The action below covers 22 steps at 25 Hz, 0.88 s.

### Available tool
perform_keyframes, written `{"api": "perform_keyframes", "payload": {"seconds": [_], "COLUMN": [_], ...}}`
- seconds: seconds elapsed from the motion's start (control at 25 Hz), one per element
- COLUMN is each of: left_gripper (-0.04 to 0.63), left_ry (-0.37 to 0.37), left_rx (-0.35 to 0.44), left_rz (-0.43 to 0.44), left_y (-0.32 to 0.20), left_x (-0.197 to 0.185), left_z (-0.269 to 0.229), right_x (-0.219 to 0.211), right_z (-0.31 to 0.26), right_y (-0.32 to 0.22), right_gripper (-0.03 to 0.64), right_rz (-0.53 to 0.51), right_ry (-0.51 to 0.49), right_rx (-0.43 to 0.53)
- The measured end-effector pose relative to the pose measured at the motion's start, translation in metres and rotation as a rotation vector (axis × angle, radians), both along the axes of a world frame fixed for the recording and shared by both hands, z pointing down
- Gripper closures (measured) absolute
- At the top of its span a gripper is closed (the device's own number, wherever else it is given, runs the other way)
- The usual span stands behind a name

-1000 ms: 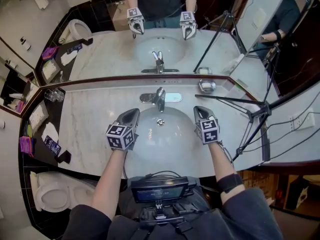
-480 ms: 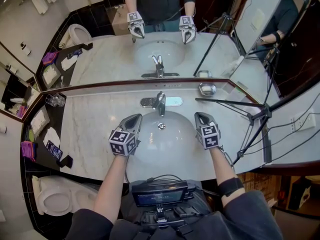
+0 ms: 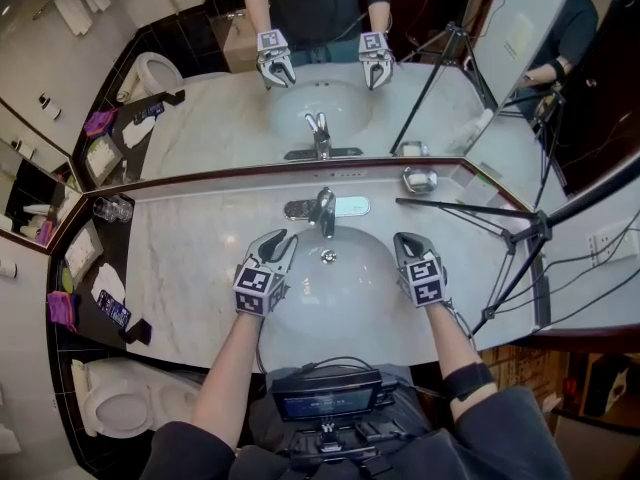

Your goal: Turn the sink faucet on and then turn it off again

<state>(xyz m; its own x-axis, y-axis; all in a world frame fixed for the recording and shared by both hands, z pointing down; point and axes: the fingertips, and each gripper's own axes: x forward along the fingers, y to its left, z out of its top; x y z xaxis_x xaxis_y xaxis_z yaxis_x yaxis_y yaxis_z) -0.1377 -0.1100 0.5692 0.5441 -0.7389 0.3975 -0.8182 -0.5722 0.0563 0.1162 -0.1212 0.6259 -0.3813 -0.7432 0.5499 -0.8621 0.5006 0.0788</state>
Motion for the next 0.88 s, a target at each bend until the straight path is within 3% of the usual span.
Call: {"api": "perform_keyframes", "payload": {"seconds": [0.12,0.2,0.36,0.44,0.64,0.88], "left_gripper": [0.467,0.419,0.387,0.383,0.362,0.362], "left_ry": [-0.143,-0.288,-0.613,-0.719,-0.840,-0.884], "left_rx": [0.045,0.087,0.225,0.276,0.311,0.288], "left_rz": [0.080,0.141,0.276,0.332,0.413,0.462], "left_y": [-0.009,-0.014,-0.024,-0.031,-0.053,-0.071], "left_x": [0.012,0.019,0.037,0.046,0.058,0.065], "left_z": [0.009,0.025,0.044,0.055,0.078,0.100], "right_x": [-0.003,0.000,0.007,0.010,0.015,0.019], "right_z": [-0.003,-0.001,0.004,0.006,0.011,0.022], "right_y": [0.003,0.003,0.001,-0.002,-0.004,-0.004], "right_gripper": [0.597,0.597,0.597,0.597,0.597,0.597], "right_rz": [-0.003,-0.001,0.008,0.012,0.025,0.035], "right_ry": [0.003,0.008,0.016,0.018,0.017,0.016], "right_rx": [-0.016,-0.023,-0.032,-0.035,-0.044,-0.062]}}
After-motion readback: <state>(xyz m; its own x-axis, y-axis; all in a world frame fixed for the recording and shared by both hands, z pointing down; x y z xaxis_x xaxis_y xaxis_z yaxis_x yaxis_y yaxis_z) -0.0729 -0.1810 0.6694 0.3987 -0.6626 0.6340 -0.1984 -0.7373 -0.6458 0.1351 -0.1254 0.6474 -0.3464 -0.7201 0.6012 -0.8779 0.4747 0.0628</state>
